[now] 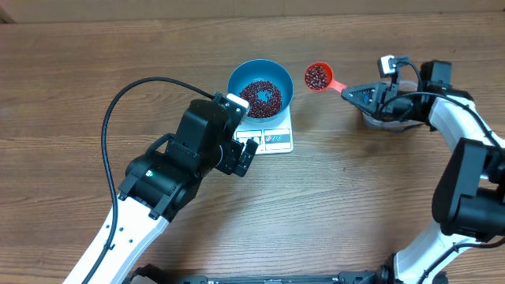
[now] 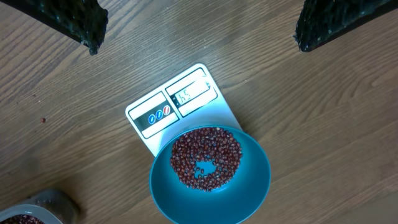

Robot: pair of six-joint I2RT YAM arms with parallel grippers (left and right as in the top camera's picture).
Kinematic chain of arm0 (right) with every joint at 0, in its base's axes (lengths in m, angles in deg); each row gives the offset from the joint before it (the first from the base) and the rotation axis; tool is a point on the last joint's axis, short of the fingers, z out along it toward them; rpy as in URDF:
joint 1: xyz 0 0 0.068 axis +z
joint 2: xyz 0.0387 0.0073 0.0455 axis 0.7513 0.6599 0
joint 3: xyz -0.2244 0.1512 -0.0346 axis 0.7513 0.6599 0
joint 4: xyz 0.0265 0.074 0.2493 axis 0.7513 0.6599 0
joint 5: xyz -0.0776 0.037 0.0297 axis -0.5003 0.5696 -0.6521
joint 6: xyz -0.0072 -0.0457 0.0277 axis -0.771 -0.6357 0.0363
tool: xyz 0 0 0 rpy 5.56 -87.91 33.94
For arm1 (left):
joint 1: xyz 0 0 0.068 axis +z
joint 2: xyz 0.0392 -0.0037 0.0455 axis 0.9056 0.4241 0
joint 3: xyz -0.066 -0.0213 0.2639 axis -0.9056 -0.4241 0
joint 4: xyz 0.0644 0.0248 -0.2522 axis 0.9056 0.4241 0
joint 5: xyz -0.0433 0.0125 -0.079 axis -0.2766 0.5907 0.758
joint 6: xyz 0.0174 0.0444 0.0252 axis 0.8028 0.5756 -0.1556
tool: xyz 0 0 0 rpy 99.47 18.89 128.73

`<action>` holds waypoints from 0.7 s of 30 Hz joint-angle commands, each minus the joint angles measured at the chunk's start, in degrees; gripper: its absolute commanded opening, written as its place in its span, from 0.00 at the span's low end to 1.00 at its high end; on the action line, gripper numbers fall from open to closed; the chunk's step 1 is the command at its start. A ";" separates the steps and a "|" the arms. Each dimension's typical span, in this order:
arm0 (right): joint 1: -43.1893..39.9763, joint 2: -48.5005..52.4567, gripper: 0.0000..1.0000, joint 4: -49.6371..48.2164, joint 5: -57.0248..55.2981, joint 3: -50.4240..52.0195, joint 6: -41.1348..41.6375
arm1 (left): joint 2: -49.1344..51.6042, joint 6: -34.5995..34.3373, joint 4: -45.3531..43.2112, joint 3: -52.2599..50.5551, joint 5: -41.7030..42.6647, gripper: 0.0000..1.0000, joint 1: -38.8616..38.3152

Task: Scoop item into bowl and weigh 150g on scale
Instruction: 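Carry the filled red cup over the teal bowl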

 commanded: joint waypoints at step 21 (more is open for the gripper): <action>12.59 0.04 0.04 -32.33 -13.79 -1.36 22.10 | 0.31 -0.59 -0.04 0.13 0.09 0.99 0.31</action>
